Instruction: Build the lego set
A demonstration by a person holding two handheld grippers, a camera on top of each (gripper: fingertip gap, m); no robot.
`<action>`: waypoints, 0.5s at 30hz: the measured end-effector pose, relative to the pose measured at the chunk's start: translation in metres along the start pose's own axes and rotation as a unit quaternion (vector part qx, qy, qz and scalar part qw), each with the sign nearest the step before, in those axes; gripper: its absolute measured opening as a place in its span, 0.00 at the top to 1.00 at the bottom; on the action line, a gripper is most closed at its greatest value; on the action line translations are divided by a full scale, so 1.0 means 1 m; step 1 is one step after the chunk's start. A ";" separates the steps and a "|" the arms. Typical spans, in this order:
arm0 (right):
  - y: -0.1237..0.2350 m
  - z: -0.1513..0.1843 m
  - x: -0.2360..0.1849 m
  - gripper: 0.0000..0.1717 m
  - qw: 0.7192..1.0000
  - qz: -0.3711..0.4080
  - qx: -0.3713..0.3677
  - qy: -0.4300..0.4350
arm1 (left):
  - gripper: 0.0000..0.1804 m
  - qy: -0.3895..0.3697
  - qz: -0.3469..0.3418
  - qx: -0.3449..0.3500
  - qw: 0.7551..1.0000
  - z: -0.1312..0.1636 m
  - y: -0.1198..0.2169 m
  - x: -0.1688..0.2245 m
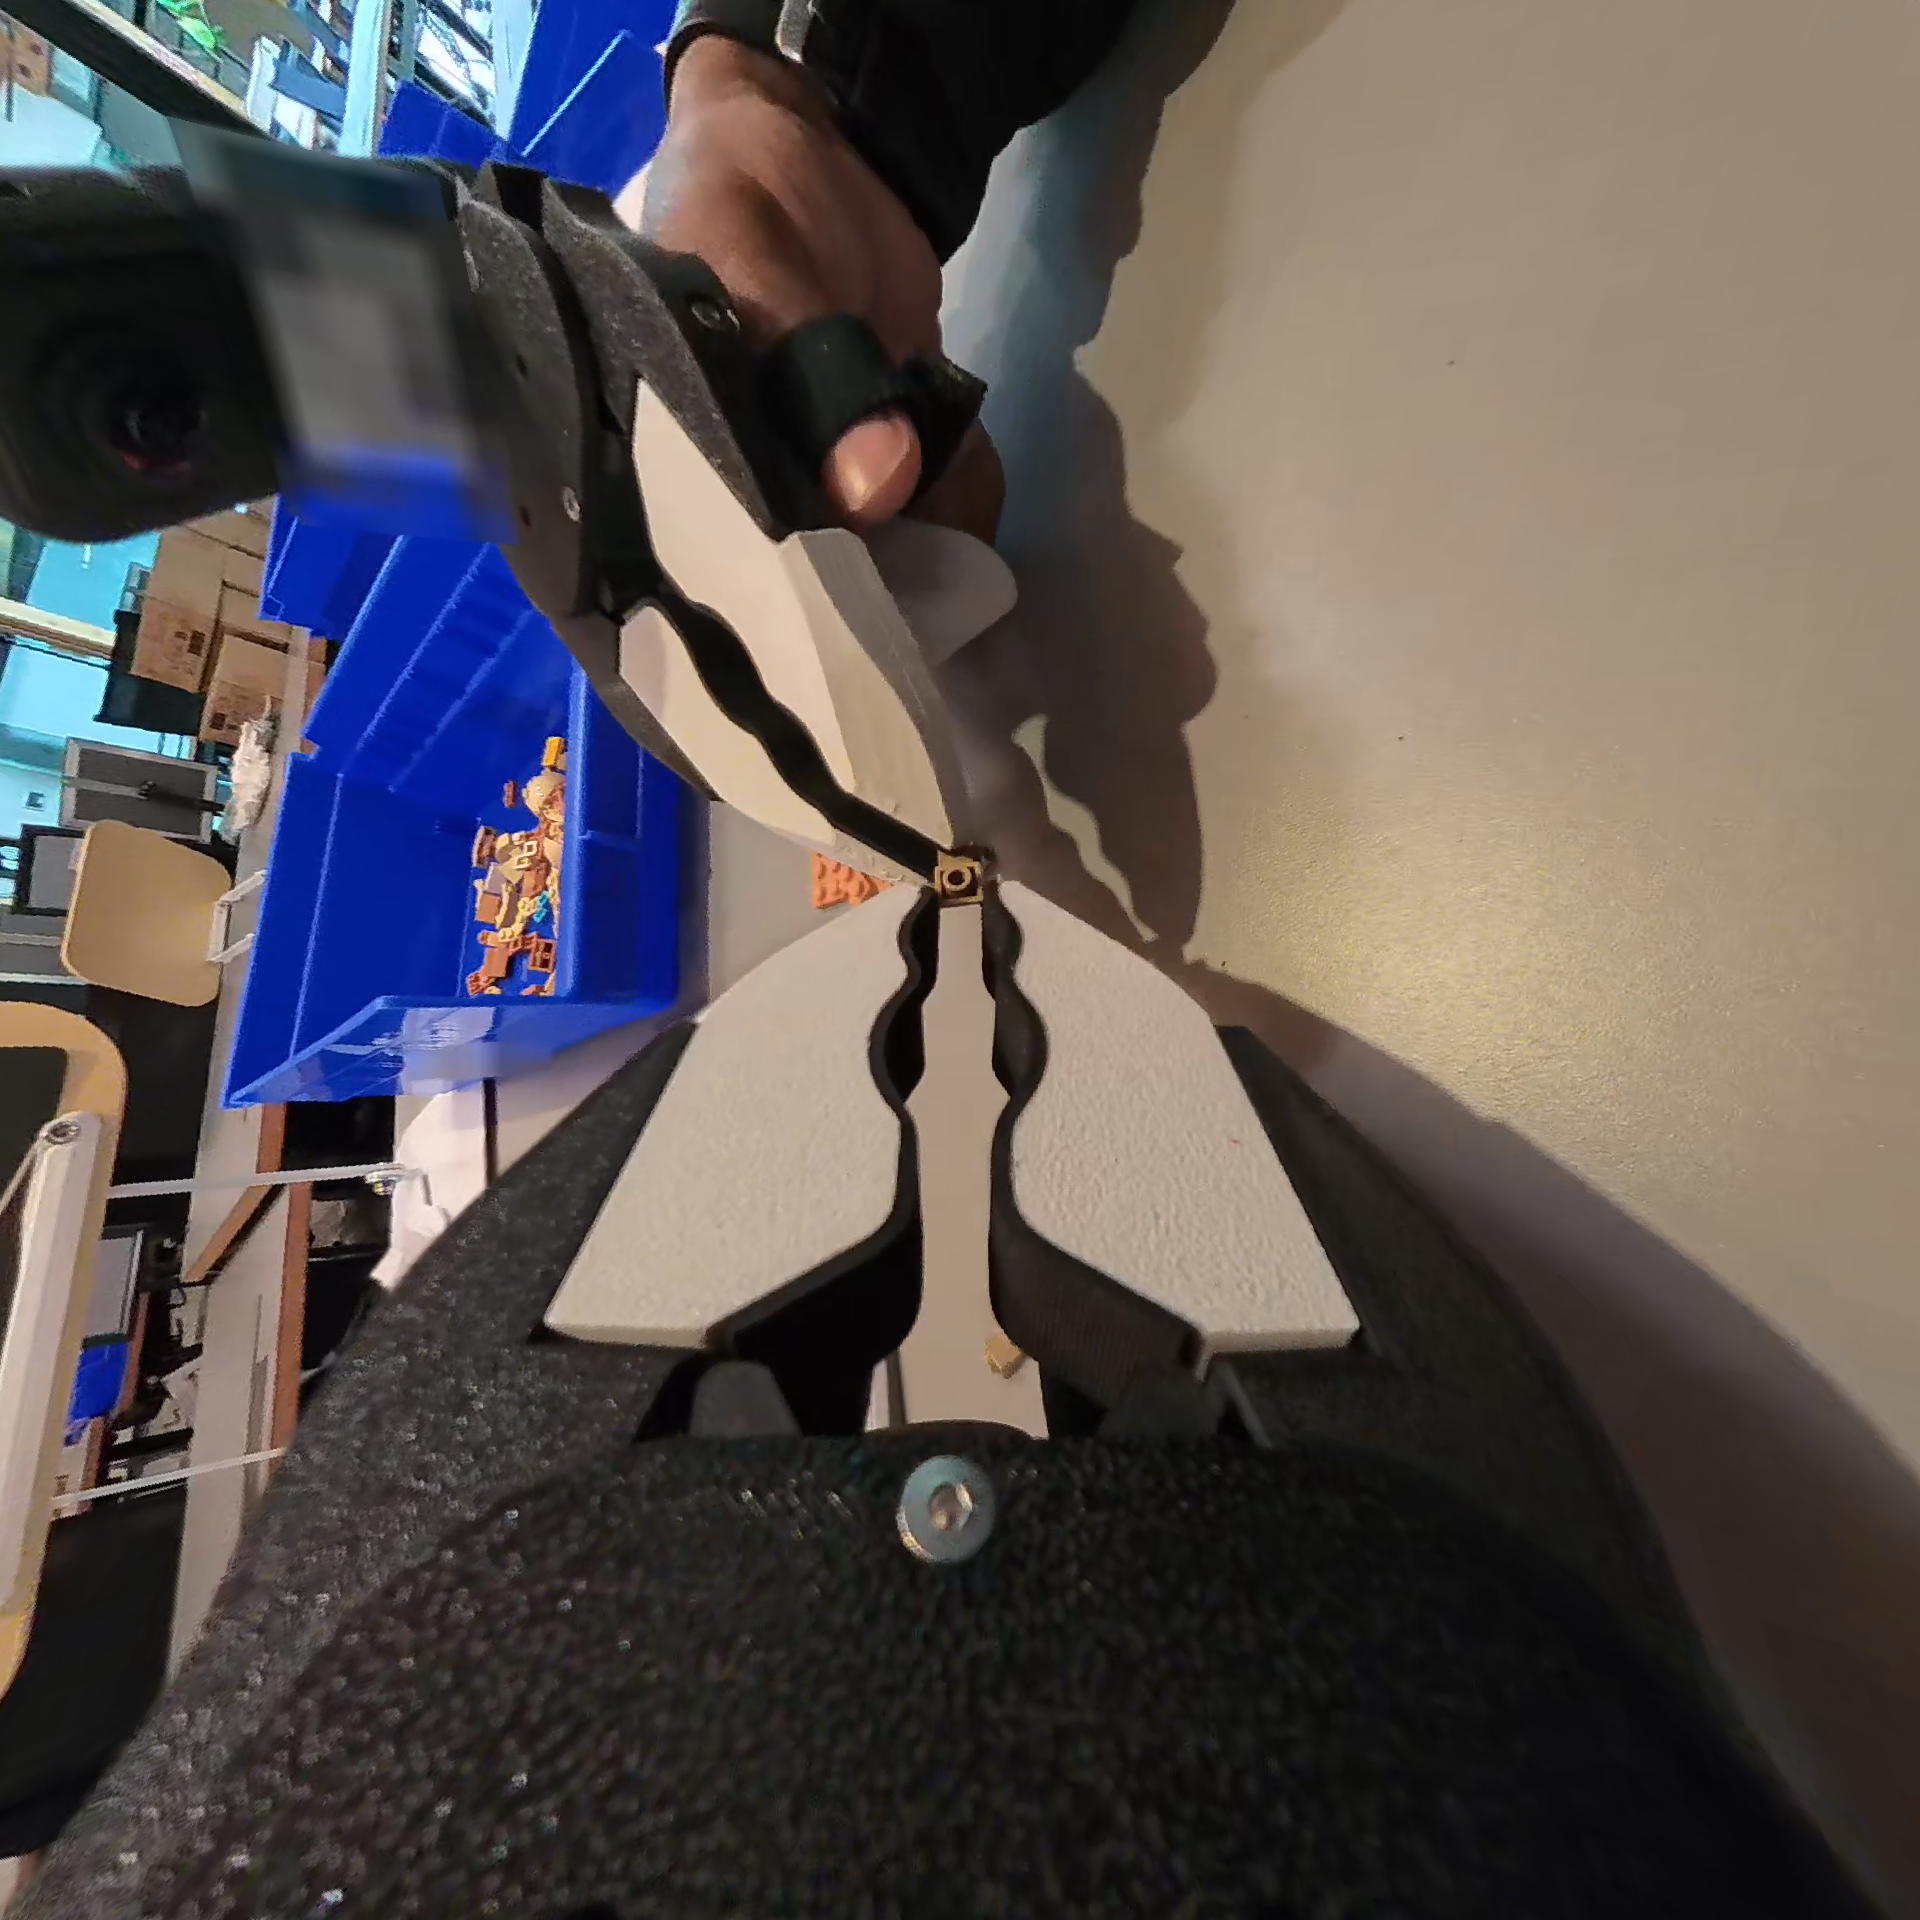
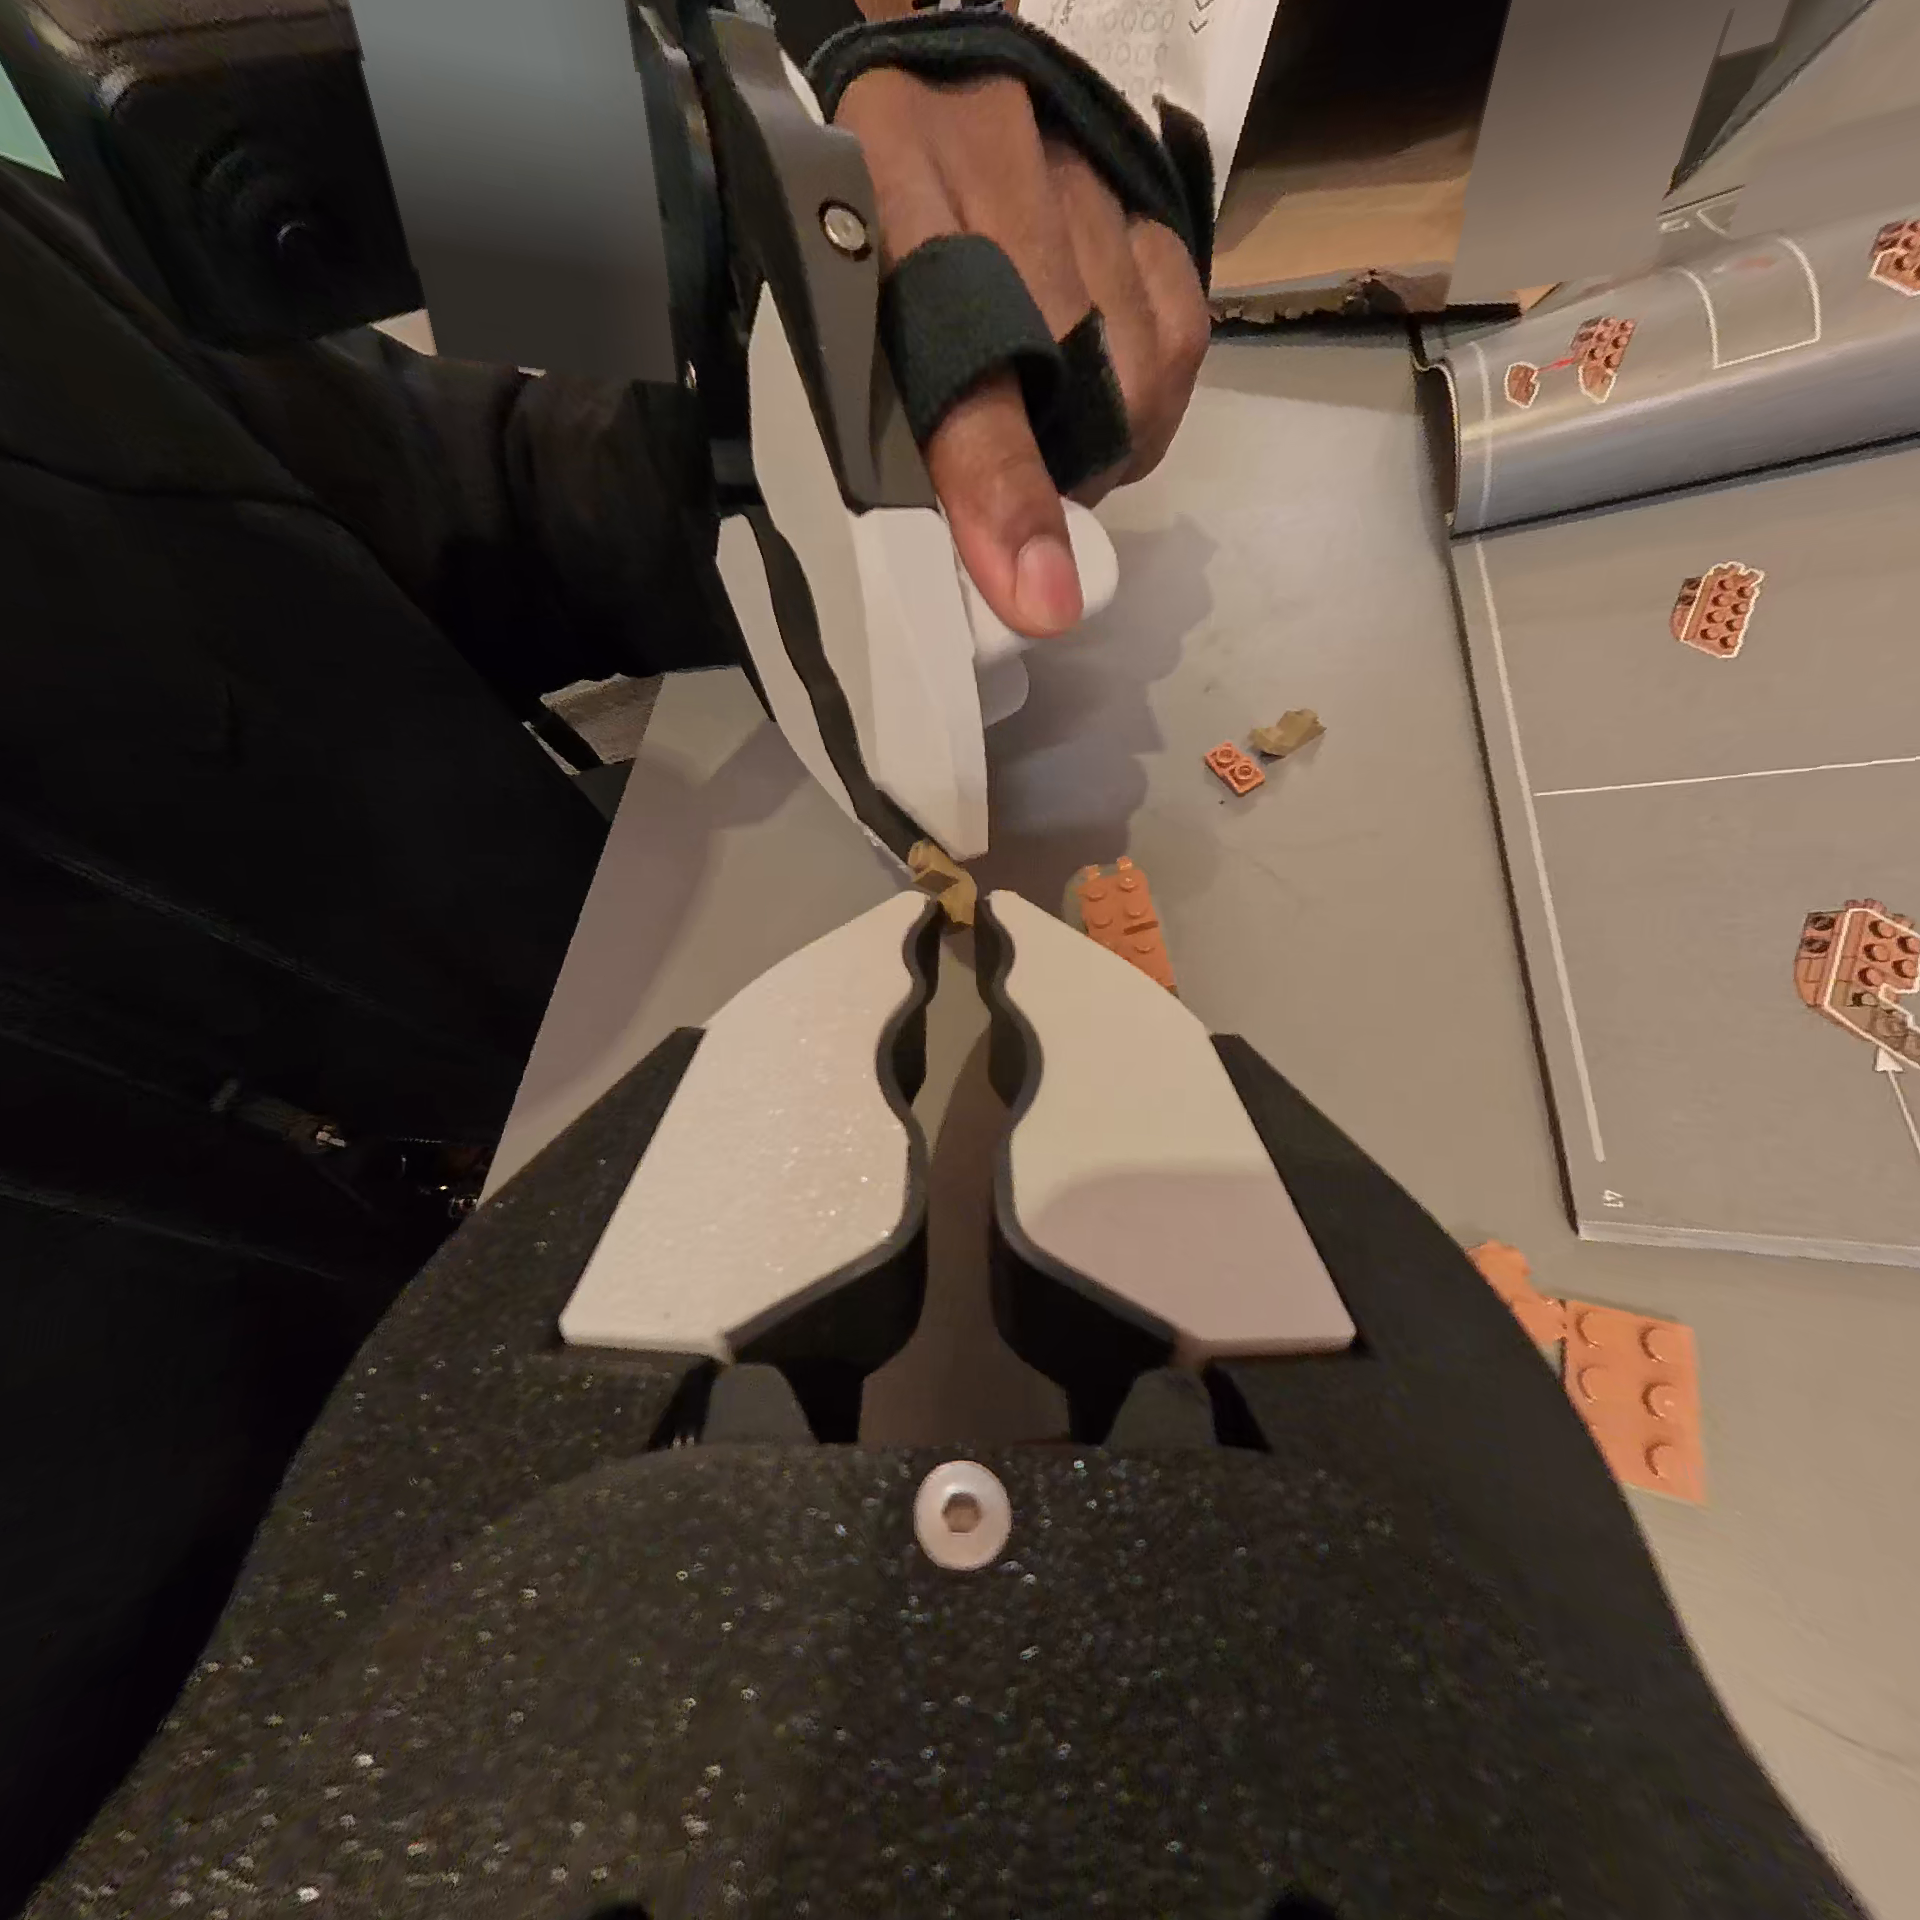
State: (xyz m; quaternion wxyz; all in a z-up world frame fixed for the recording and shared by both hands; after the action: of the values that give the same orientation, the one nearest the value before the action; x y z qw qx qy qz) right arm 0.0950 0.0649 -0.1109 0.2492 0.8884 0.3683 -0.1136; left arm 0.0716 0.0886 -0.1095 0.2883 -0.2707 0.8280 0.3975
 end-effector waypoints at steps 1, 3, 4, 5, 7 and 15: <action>0.000 0.000 0.000 0.96 1.000 -0.002 0.001 -0.004 | 0.96 -0.004 -0.002 0.000 1.000 0.000 0.000 0.000; 0.000 0.000 0.000 0.95 1.000 -0.005 0.000 -0.010 | 0.96 -0.011 -0.004 -0.002 1.000 -0.001 0.000 0.000; 0.000 0.000 -0.001 0.94 1.000 -0.009 -0.002 -0.012 | 0.96 -0.015 -0.006 -0.002 1.000 -0.002 0.000 0.000; -0.001 0.001 -0.002 0.93 1.000 -0.012 -0.005 -0.014 | 0.96 -0.018 -0.006 0.000 1.000 -0.002 0.000 0.000; -0.003 0.003 -0.003 0.93 1.000 -0.012 -0.013 -0.012 | 0.96 -0.024 -0.004 -0.002 1.000 -0.003 0.000 0.001; 0.010 -0.025 0.008 0.97 0.994 0.063 0.083 0.032 | 0.93 0.078 -0.051 -0.018 0.996 0.011 0.002 -0.021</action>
State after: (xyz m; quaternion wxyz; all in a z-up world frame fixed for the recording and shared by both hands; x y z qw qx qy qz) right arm 0.1086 0.0767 -0.0890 0.1689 0.9307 0.3088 -0.0994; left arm 0.0876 0.1031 -0.0992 0.2378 -0.3477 0.8257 0.3752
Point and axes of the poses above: each gripper's, where its closed fingertips meet, y back along the fingers, z out of its underside, x = y × z across the jaws, the point moved 2 cm from there along y, back along the fingers, and after that the axes turned 2 degrees about -z, right-handed, at the moved point
